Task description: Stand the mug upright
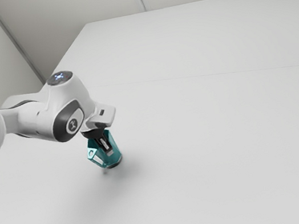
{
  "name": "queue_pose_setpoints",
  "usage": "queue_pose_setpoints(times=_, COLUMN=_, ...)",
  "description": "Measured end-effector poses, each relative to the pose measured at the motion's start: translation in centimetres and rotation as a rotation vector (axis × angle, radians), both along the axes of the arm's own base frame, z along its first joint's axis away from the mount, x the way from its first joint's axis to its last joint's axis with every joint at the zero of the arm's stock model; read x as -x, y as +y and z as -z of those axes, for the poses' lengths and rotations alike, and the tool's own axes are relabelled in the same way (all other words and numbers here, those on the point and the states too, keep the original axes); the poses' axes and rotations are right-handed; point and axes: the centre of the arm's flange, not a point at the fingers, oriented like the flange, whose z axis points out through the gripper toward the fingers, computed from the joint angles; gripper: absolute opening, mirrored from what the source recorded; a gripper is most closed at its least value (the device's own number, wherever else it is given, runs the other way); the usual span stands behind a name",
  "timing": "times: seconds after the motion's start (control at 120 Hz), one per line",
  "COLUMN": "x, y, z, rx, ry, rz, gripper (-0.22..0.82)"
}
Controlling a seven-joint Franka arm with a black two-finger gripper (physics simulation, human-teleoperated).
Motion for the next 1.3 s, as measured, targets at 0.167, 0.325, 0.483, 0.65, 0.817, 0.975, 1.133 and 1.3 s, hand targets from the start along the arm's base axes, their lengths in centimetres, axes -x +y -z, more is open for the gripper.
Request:
queue_pose_setpoints(times=0.167, x=-0.1, y=-0.3, z=0.1, rx=0.002, ry=-0.006, rz=-0.003, gripper=-0.18)
queue_pose_setpoints(times=0.325, x=-0.1, y=-0.5, z=0.0, rx=0.004, ry=-0.01, rz=-0.006, gripper=-0.15)
queue_pose_setpoints(times=0.483, x=-0.1, y=-0.5, z=0.0, rx=0.007, ry=-0.01, rz=-0.009, gripper=-0.06)
queue_pose_setpoints(times=0.65, x=-0.1, y=-0.4, z=-0.1, rx=0.008, ry=-0.011, rz=-0.012, gripper=0.02)
queue_pose_setpoints(times=0.817, x=-0.2, y=-0.2, z=-0.3, rx=0.009, ry=-0.015, rz=-0.015, gripper=0.1)
queue_pose_setpoints(times=0.975, x=-0.3, y=-0.1, z=-0.6, rx=0.011, ry=-0.022, rz=-0.019, gripper=0.16)
queue_pose_setpoints(times=1.133, x=-0.4, y=0.0, z=-1.2, rx=0.016, ry=-0.032, rz=-0.024, gripper=0.22)
queue_pose_setpoints(times=1.3, x=-0.5, y=0.0, z=-1.5, rx=0.03, ry=-0.04, rz=-0.038, gripper=0.25)
